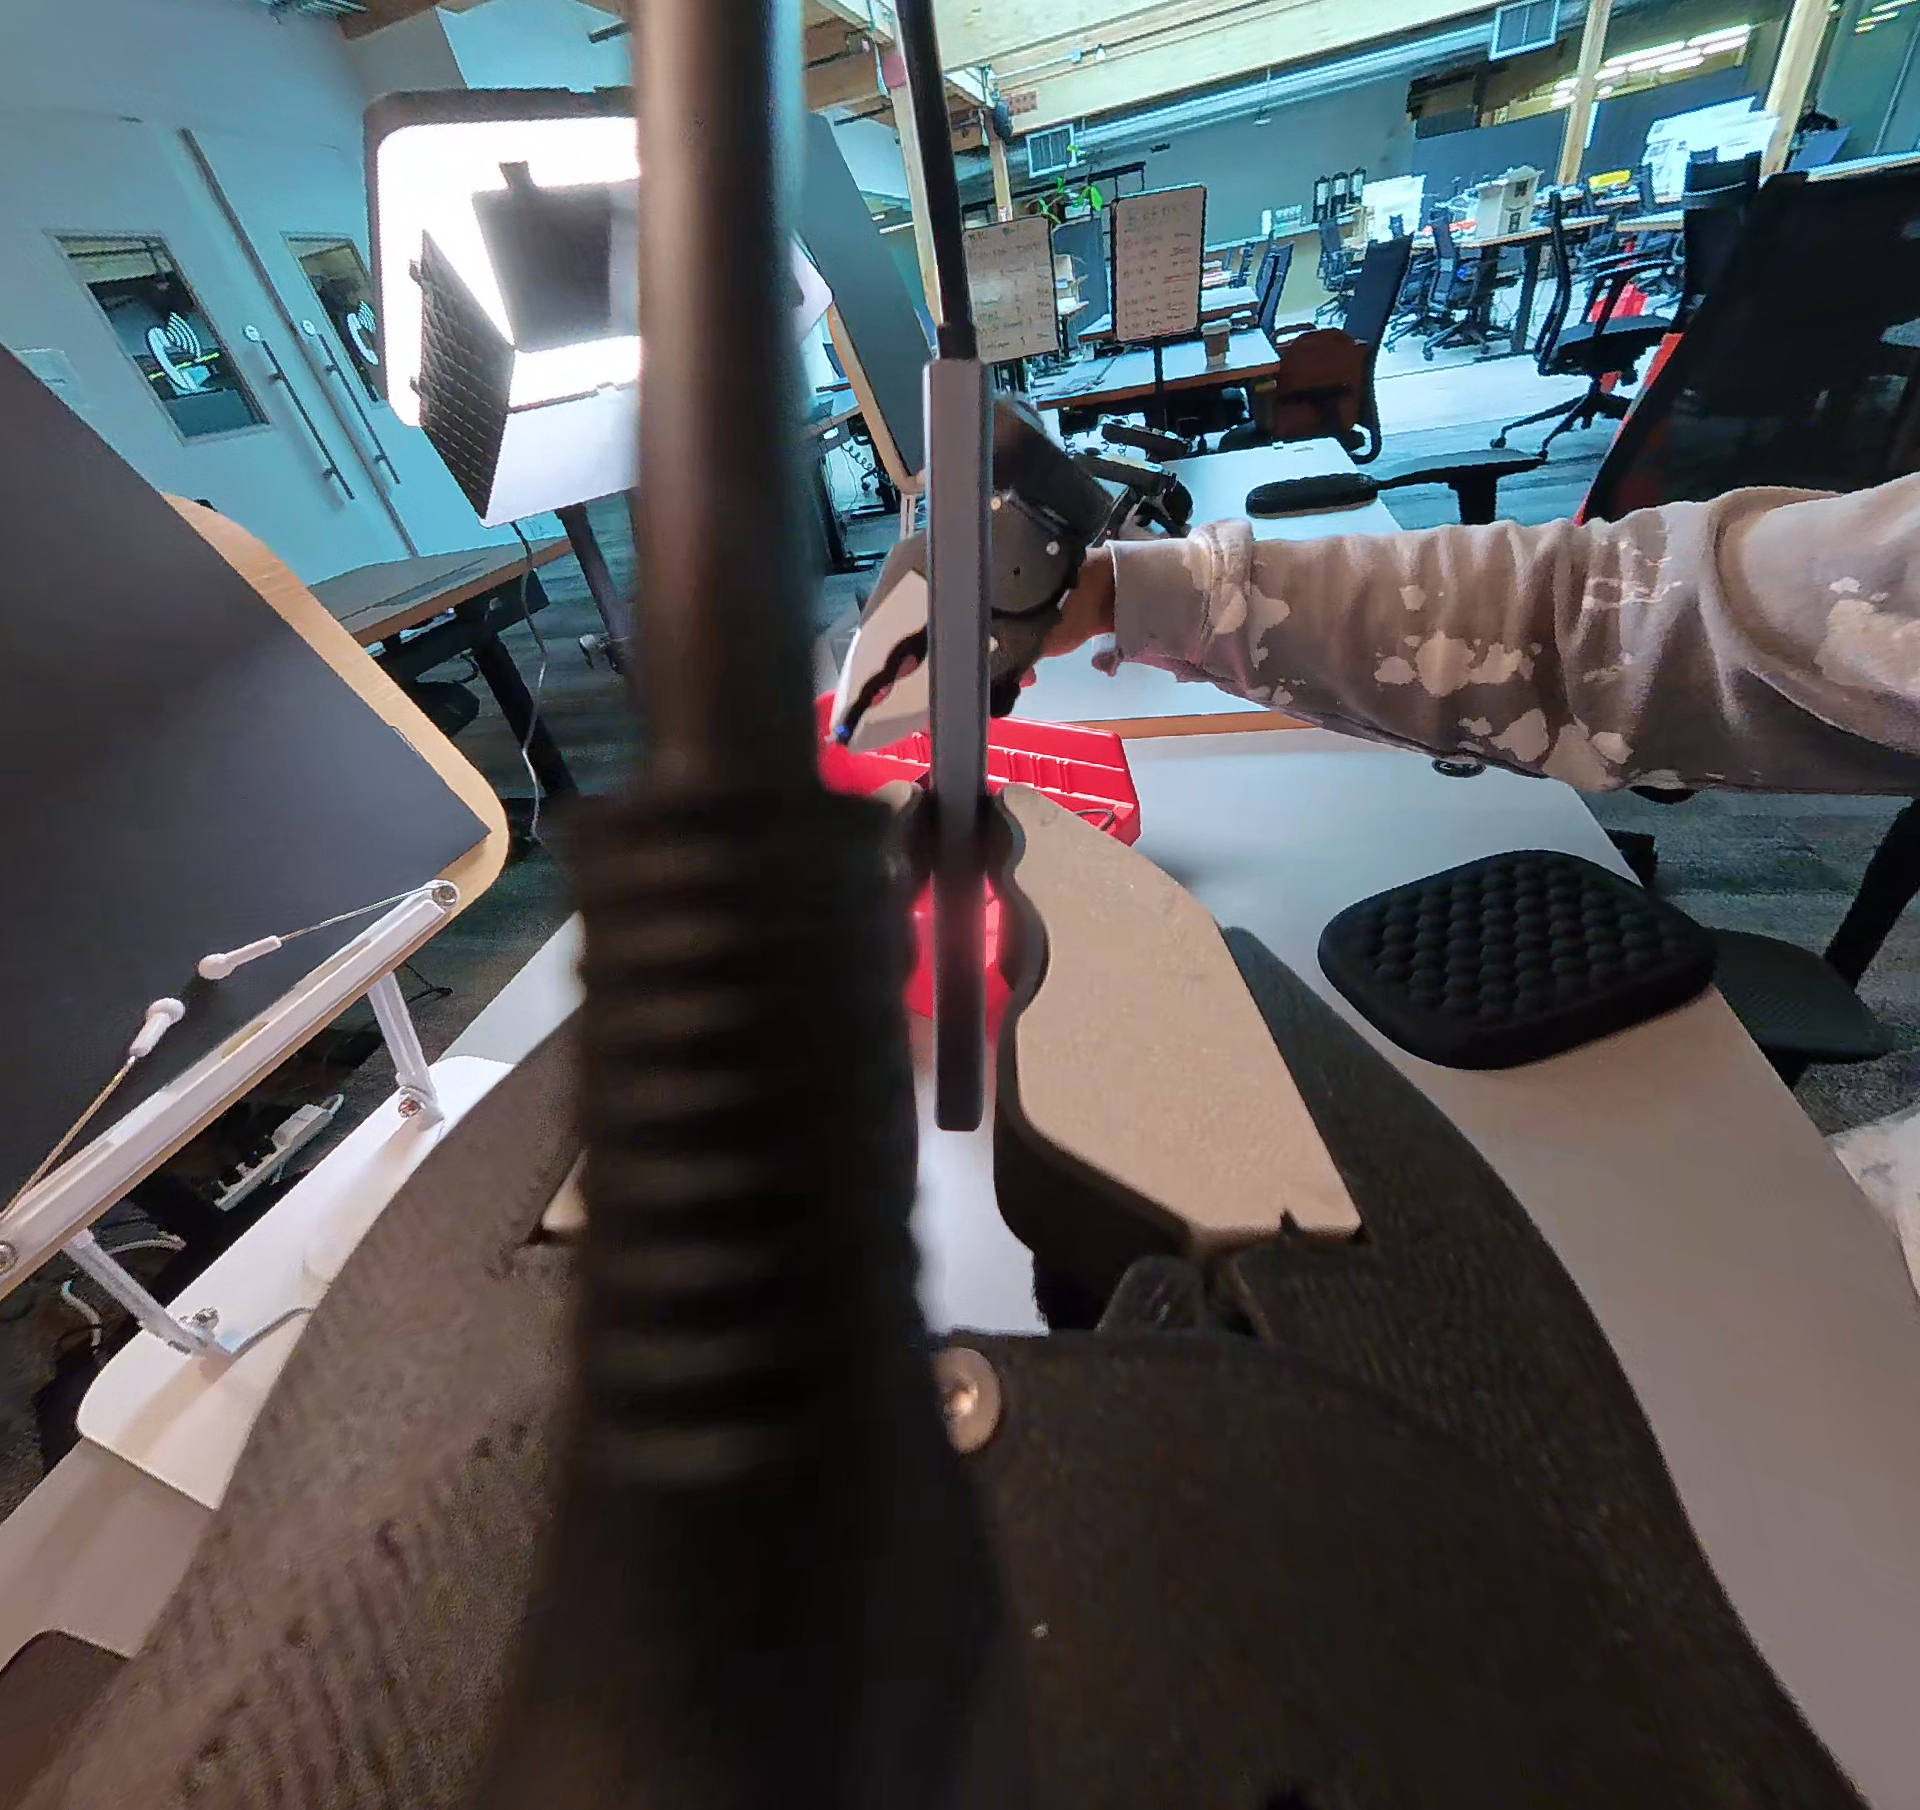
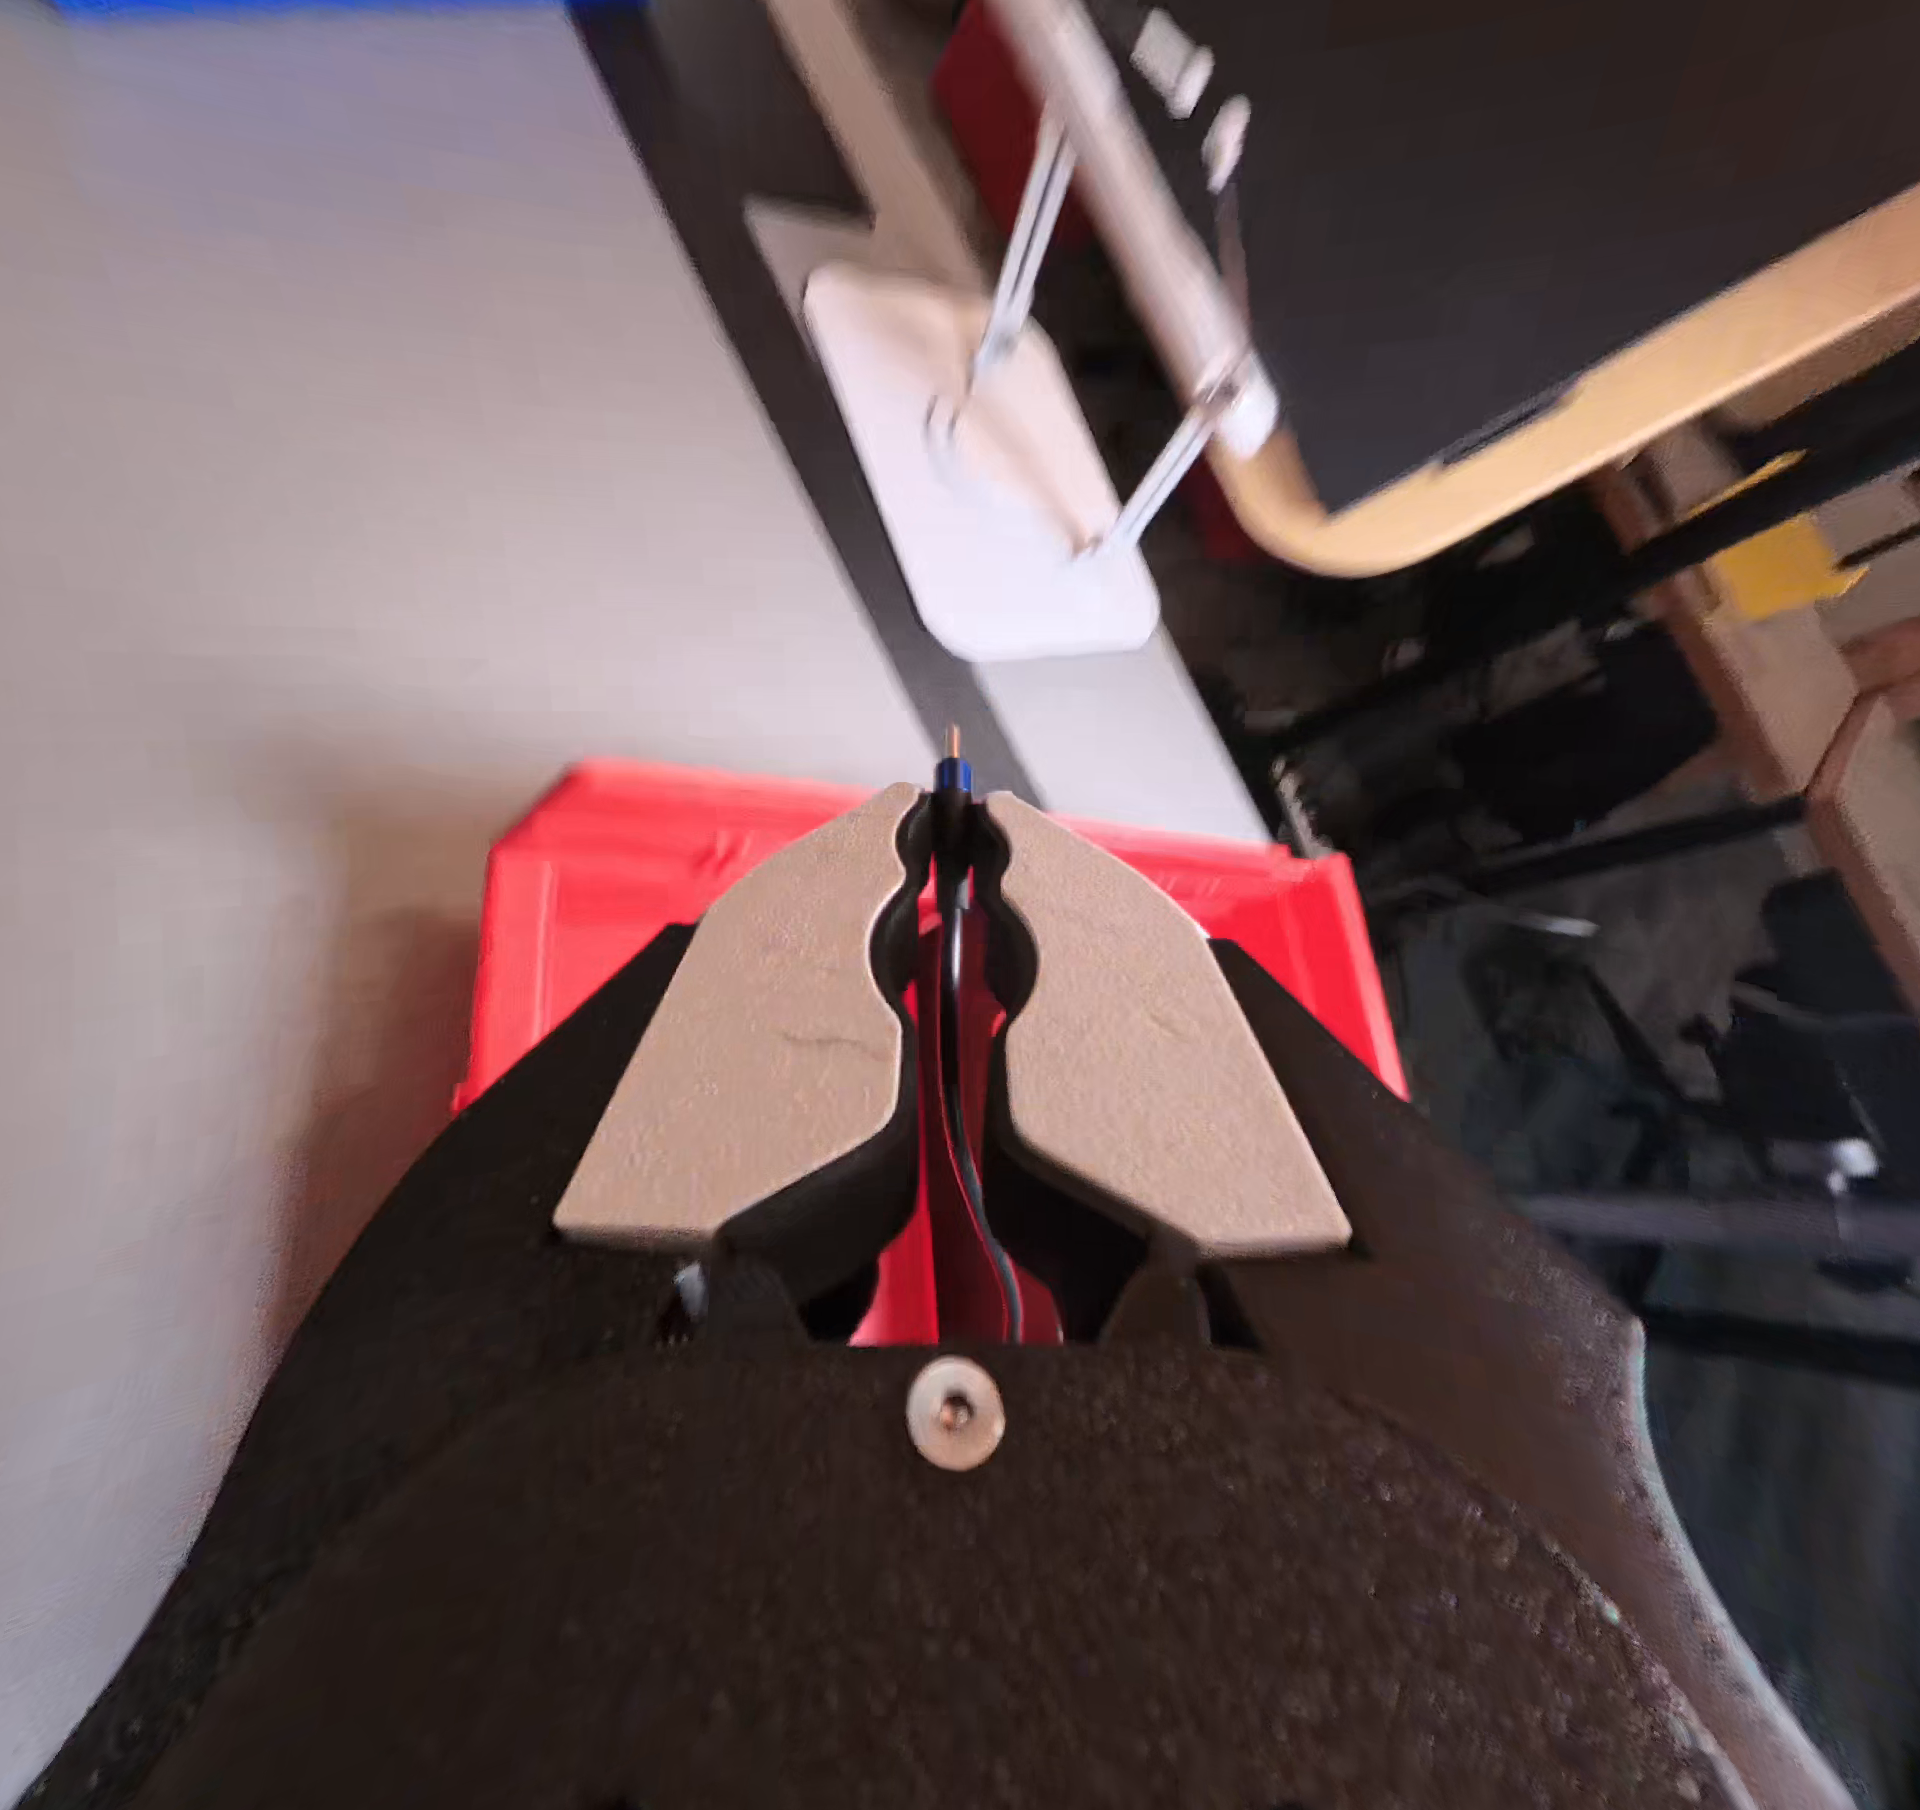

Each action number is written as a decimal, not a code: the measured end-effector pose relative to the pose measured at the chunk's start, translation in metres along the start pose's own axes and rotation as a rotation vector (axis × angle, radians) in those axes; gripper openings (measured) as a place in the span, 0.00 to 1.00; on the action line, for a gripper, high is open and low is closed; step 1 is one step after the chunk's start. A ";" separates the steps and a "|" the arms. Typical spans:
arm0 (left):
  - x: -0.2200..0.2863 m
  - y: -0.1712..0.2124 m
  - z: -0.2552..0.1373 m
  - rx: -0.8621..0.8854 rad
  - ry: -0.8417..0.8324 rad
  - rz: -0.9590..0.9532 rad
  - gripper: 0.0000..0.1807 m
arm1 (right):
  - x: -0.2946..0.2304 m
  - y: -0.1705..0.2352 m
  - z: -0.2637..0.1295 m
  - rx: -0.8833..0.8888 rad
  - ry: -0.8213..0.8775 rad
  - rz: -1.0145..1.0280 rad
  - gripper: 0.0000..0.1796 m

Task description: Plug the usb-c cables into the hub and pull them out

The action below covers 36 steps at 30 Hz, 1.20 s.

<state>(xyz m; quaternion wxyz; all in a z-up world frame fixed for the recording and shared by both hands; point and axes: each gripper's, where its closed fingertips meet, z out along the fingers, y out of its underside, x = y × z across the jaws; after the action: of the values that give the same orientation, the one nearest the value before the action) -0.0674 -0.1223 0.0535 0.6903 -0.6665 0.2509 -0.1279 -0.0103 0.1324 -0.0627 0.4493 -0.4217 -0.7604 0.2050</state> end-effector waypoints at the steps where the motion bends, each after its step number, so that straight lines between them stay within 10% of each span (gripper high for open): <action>1: 0.001 0.001 0.001 -0.004 0.003 0.002 0.05 | -0.008 0.018 0.003 -0.073 -0.036 -0.008 0.04; 7: 0.004 0.006 0.008 -0.025 0.012 0.007 0.05 | -0.038 0.107 0.010 -0.485 -0.143 -0.093 0.04; 14: 0.004 0.013 0.013 -0.047 0.020 -0.002 0.05 | -0.030 0.114 0.023 -0.541 -0.126 -0.053 0.11; 29: 0.012 0.048 0.026 -0.215 0.082 -0.036 0.05 | -0.083 -0.133 -0.032 0.448 -0.260 0.184 0.19; 36: 0.032 0.092 0.044 -0.405 0.170 -0.019 0.06 | -0.142 -0.174 -0.037 0.522 -0.422 0.086 0.18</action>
<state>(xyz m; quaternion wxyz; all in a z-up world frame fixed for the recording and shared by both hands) -0.0328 -0.0938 -0.0431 0.5175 -0.7806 0.3225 -0.1374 -0.0243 -0.0849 0.0034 0.3656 -0.2724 -0.7402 0.4942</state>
